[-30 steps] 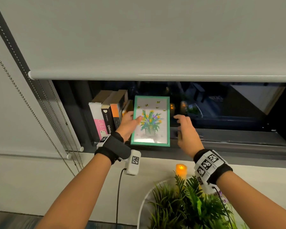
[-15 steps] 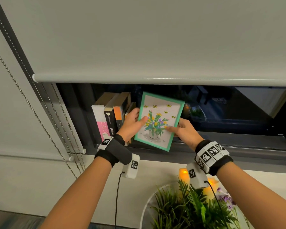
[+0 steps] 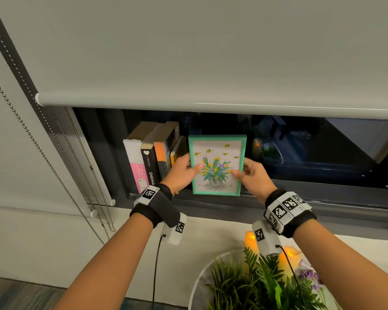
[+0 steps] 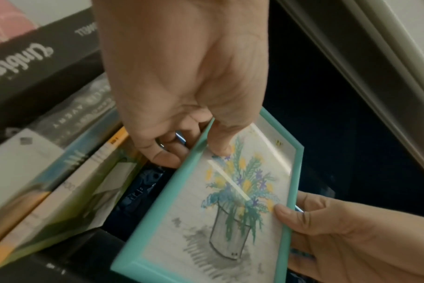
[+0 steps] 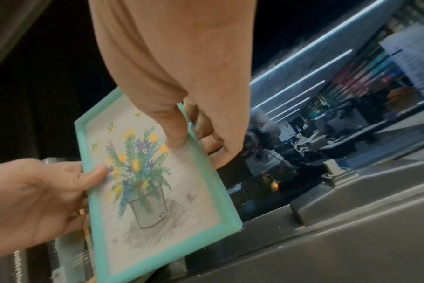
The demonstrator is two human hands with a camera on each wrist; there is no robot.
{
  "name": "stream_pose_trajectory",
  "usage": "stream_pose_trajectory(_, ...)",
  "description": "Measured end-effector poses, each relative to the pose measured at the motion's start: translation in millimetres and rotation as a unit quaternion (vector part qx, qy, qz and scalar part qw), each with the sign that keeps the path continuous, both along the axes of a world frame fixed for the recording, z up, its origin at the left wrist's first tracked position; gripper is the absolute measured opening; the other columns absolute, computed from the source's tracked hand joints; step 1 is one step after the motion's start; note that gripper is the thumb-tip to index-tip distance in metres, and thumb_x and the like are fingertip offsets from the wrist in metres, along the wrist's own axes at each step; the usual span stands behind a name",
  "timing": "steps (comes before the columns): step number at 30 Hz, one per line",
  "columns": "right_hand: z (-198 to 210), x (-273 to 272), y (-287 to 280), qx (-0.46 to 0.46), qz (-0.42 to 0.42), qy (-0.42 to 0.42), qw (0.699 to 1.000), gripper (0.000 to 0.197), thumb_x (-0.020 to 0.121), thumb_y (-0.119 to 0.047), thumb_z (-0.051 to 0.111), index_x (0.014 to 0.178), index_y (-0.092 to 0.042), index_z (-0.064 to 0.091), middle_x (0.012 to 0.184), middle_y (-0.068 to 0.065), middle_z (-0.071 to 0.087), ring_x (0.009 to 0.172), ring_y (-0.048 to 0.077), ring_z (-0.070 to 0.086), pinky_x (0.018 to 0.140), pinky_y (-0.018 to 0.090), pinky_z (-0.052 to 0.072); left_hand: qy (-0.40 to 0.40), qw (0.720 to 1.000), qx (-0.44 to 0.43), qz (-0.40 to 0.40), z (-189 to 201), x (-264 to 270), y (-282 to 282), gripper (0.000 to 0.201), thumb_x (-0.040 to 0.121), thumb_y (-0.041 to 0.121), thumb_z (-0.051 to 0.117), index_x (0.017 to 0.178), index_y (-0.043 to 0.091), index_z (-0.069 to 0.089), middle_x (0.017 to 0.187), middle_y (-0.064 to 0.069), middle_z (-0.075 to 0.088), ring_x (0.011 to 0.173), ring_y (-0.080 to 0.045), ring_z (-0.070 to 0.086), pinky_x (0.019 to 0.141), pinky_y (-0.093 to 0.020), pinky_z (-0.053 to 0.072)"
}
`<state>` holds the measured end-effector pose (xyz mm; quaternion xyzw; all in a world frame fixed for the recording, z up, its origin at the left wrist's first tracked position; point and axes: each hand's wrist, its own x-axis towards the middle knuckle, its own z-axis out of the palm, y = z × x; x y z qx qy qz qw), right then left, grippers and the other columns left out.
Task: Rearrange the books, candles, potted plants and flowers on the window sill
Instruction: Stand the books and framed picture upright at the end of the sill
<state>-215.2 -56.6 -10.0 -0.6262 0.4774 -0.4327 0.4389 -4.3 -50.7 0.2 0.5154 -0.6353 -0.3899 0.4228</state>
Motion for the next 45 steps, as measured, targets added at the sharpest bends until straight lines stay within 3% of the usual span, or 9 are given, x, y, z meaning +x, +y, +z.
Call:
stream_pose_trajectory(2,1.0,3.0,-5.4,0.006,0.005,-0.004,1.000,0.038,0.090,0.002,0.056,0.126,-0.010,0.050,0.119,0.004,0.063,0.106,0.017,0.062,0.086,0.035,0.055,0.011,1.000,0.006,0.003,-2.8,-0.5,-4.5,0.038,0.097,0.004,0.048,0.135,0.008,0.046,0.135,-0.008,0.054,0.118,-0.016,0.053,0.094,-0.031,0.047)
stream_pose_trajectory(8,-1.2,9.7,-18.8,0.045,0.047,0.017,0.998,0.033,0.090,-0.002,0.058,0.123,-0.003,0.055,0.117,0.008,0.064,0.104,0.023,0.064,0.089,0.040,0.054,0.012,0.999,0.042,0.016,-9.8,6.8,-16.2,0.038,0.098,0.008,0.047,0.136,0.011,0.042,0.138,-0.008,0.052,0.124,-0.022,0.052,0.102,-0.039,0.045)
stream_pose_trajectory(13,-8.4,20.2,-39.5,0.054,-0.001,0.032,0.998,0.025,0.089,-0.001,0.060,0.114,0.001,0.062,0.115,0.017,0.066,0.096,0.028,0.066,0.089,0.047,0.053,-0.041,0.996,-0.014,0.073,-17.5,9.2,-21.9,0.037,0.092,0.011,0.058,0.125,0.014,0.040,0.132,-0.005,0.055,0.124,-0.019,0.052,0.104,-0.047,0.045)
stream_pose_trajectory(19,-21.7,29.7,-52.4,0.093,-0.015,0.015,0.995,0.032,0.090,0.000,0.058,0.122,0.004,0.057,0.121,0.019,0.063,0.099,0.025,0.063,0.087,0.037,0.052,-0.170,0.976,-0.088,0.103,-10.2,11.2,-20.3,0.050,0.090,-0.001,0.051,0.136,0.011,0.034,0.135,-0.011,0.043,0.128,-0.023,0.043,0.111,-0.039,0.037)
stream_pose_trajectory(22,-26.2,33.5,-58.8,0.101,-0.025,0.014,0.994,0.032,0.090,-0.001,0.058,0.122,0.004,0.056,0.122,0.020,0.062,0.103,0.026,0.062,0.087,0.037,0.051,-0.246,0.940,-0.195,0.135,-5.4,12.7,-13.7,0.058,0.085,-0.004,0.051,0.139,0.011,0.036,0.139,-0.009,0.036,0.125,-0.024,0.043,0.104,-0.035,0.044)
stream_pose_trajectory(25,-26.1,36.9,-65.7,0.111,-0.018,0.037,0.993,0.032,0.090,-0.005,0.059,0.122,0.001,0.056,0.123,0.018,0.062,0.112,0.030,0.061,0.093,0.042,0.050,-0.368,0.867,-0.278,0.186,0.3,15.4,-12.2,0.054,0.076,-0.007,0.058,0.129,0.005,0.052,0.131,-0.014,0.049,0.121,-0.030,0.045,0.104,-0.039,0.043)
stream_pose_trajectory(31,-22.8,46.4,-73.9,0.094,0.003,0.098,0.991,0.039,0.091,-0.002,0.056,0.130,-0.002,0.048,0.131,0.016,0.056,0.121,0.032,0.054,0.101,0.046,0.045,-0.611,0.753,-0.176,0.171,5.8,4.9,-7.0,0.040,0.078,0.006,0.063,0.117,0.008,0.055,0.119,-0.011,0.054,0.115,-0.028,0.045,0.100,-0.035,0.034)
stream_pose_trajectory(40,-26.1,49.7,-84.2,0.079,-0.001,0.145,0.986,0.042,0.092,-0.004,0.056,0.132,-0.005,0.044,0.135,0.016,0.053,0.125,0.032,0.050,0.105,0.048,0.041,-0.643,0.740,-0.148,0.129,4.4,6.3,-4.7,0.054,0.071,0.002,0.072,0.121,0.007,0.053,0.126,-0.013,0.048,0.120,-0.031,0.040,0.105,-0.037,0.032)
stream_pose_trajectory(45,-33.5,56.3,-89.0,0.083,-0.042,0.181,0.979,0.044,0.093,-0.010,0.054,0.134,-0.007,0.039,0.137,0.014,0.050,0.127,0.032,0.048,0.108,0.047,0.039,-0.669,0.720,-0.139,0.123,8.3,8.0,-4.6,0.042,0.078,0.000,0.066,0.119,0.004,0.055,0.126,-0.014,0.049,0.122,-0.031,0.040,0.105,-0.037,0.032)
